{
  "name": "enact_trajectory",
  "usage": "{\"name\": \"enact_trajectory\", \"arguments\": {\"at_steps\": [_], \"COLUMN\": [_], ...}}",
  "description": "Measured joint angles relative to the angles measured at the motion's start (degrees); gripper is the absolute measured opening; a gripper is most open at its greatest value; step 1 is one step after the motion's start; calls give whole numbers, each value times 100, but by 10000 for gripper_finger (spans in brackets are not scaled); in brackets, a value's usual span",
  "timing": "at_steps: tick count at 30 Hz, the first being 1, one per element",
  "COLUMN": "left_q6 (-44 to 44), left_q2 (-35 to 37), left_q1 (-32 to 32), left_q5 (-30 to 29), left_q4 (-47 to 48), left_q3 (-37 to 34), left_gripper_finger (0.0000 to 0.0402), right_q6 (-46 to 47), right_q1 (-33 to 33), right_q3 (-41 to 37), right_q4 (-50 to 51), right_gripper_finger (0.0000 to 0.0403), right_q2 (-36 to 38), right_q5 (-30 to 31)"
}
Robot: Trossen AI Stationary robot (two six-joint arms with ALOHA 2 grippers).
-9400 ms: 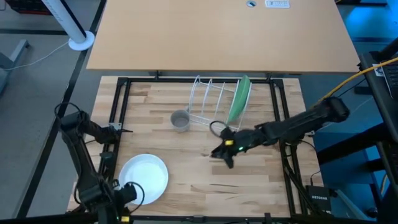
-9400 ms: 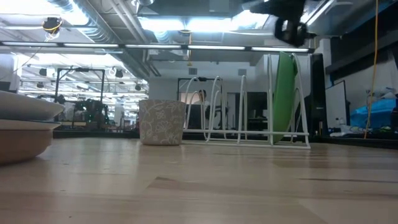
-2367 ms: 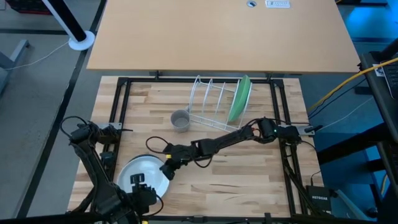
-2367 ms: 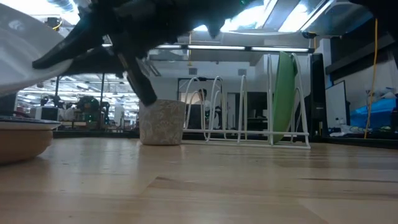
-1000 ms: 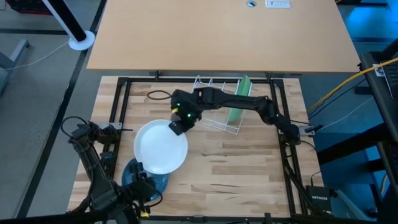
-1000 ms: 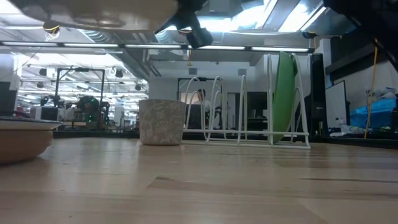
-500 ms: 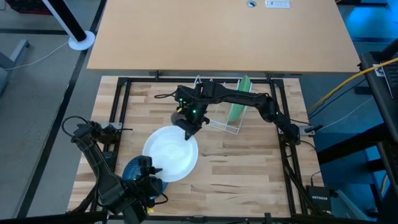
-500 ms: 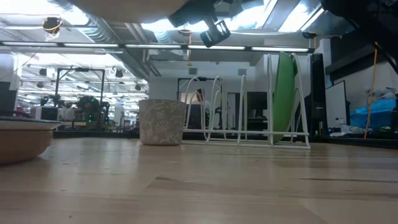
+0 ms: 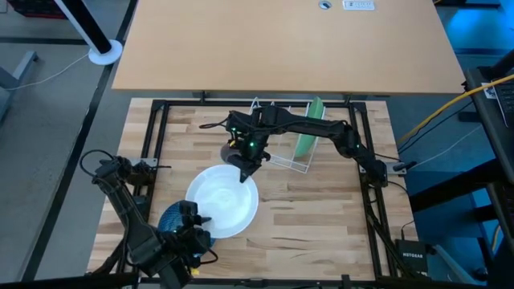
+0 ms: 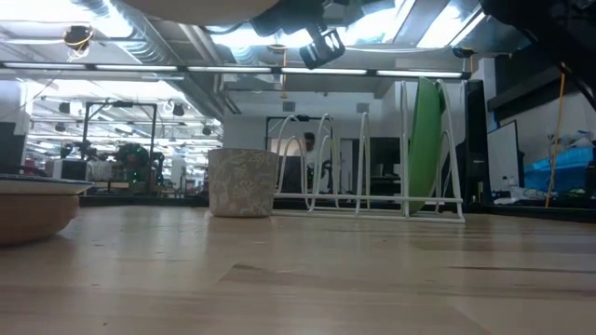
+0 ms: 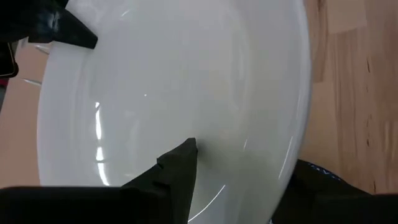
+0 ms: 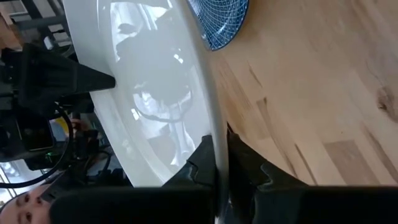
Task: Sort dishes
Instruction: Put the white plate in the dish rack
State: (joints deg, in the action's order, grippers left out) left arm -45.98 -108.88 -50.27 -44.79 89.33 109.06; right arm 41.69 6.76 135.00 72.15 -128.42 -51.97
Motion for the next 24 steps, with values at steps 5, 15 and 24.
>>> {"name": "enact_trajectory", "arguments": {"at_steps": [5,15,24], "left_q6": [0,1661,2195], "left_q2": [0,2,2], "left_q1": [25,-36,126], "left_q5": [-21,-41,-25], "left_q4": [-7,-245,-296], "left_q3": [2,2,2], "left_gripper_finger": [153,153,153], "right_q6": [106,634,654], "right_q1": [7,-4,-26], "right_q3": [-2,-11,-11], "right_q4": [42,258,308], "right_gripper_finger": [19,19,19], "right_q2": [0,-4,-4], "right_q5": [-309,-777,-856]}}
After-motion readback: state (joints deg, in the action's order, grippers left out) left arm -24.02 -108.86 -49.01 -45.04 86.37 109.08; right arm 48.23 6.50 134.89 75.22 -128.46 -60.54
